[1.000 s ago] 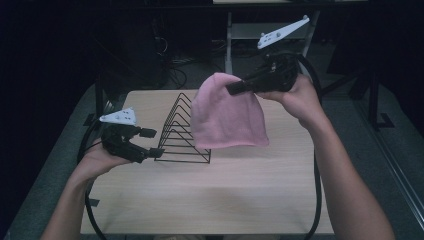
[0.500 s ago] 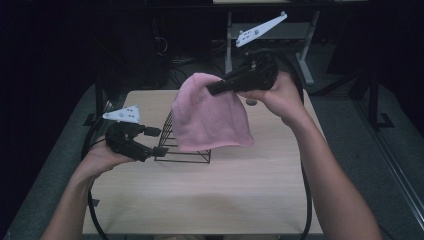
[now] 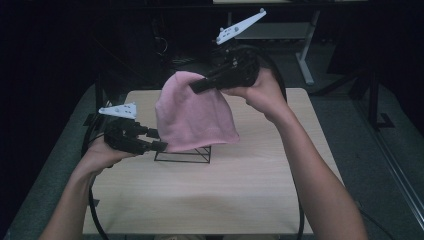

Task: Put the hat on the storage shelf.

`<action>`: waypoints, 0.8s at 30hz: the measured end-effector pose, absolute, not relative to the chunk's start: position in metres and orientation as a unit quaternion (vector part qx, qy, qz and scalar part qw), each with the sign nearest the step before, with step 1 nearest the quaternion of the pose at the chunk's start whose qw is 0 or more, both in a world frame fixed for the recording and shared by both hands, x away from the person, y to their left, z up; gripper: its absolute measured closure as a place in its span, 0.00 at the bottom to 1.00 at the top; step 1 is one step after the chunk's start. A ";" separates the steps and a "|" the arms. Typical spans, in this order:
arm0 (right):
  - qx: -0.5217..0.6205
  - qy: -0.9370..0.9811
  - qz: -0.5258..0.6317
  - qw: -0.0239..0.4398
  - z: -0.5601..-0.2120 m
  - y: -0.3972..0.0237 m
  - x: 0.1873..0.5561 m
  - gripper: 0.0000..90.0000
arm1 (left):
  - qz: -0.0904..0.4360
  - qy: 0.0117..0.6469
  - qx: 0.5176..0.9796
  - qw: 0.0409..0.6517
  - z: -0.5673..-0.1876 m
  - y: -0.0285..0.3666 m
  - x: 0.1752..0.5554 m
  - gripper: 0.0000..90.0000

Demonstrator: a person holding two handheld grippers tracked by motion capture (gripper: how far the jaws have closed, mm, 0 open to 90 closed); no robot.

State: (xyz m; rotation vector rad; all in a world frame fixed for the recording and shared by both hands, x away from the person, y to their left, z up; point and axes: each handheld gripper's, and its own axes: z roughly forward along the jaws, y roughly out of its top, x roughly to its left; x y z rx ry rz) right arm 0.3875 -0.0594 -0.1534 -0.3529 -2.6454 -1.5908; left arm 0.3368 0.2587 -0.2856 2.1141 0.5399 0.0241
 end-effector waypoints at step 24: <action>-0.119 -0.846 -0.520 -0.007 -0.145 -0.045 0.401 0.88 | 0.039 0.242 0.848 0.470 -0.271 0.281 0.352 0.92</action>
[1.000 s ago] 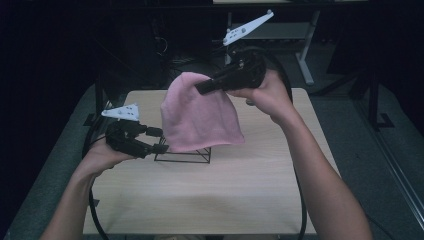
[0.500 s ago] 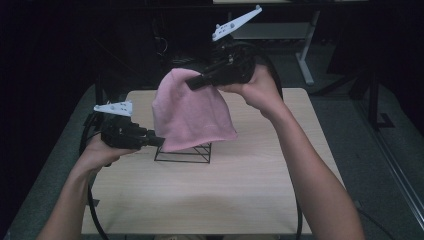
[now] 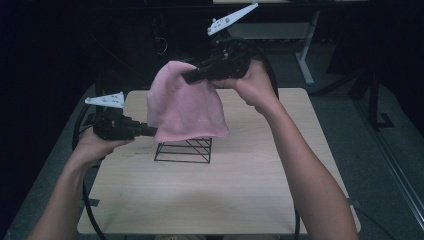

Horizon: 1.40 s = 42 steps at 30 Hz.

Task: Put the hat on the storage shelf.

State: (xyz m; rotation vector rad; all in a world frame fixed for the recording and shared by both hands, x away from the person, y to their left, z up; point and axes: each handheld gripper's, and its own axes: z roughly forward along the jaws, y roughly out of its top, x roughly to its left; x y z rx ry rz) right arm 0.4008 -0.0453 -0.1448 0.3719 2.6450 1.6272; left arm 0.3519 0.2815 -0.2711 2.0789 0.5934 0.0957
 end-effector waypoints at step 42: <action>0.171 0.842 0.512 0.014 -0.173 -0.030 0.460 0.88 | 0.087 0.296 0.860 0.406 -0.283 0.290 0.404 0.93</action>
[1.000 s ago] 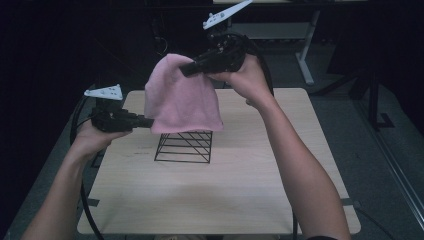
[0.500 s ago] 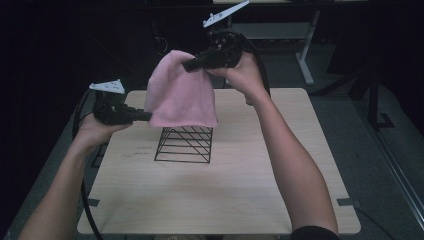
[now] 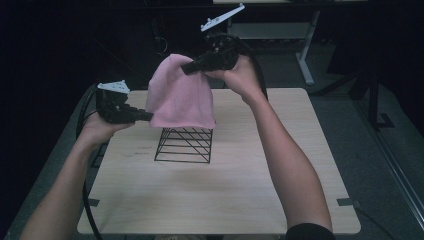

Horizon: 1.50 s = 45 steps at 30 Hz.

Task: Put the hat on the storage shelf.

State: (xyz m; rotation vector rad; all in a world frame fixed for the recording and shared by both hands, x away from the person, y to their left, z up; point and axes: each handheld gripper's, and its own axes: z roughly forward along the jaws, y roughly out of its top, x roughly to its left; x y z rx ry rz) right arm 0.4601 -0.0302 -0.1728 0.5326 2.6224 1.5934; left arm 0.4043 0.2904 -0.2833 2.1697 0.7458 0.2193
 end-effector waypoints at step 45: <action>0.146 0.851 0.503 -0.034 -0.223 -0.017 0.453 0.86 | 0.082 0.312 0.874 0.364 -0.329 0.297 0.400 0.93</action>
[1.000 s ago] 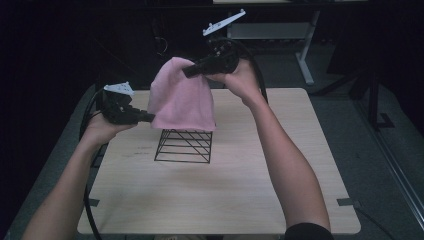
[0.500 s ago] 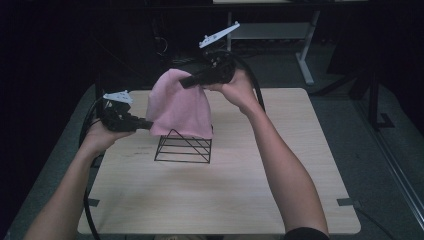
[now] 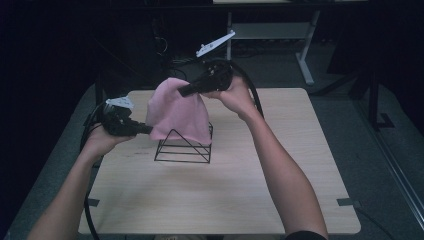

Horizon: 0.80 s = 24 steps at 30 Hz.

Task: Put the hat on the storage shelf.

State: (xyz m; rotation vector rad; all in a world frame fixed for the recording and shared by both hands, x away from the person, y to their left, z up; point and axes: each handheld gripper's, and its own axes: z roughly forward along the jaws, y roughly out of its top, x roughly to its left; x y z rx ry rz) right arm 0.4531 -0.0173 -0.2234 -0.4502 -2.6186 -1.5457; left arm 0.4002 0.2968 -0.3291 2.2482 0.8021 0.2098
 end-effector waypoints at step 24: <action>-0.140 -0.868 -0.473 0.061 -0.258 -0.014 0.447 0.84 | 0.096 0.310 0.893 0.312 -0.351 0.294 0.397 0.93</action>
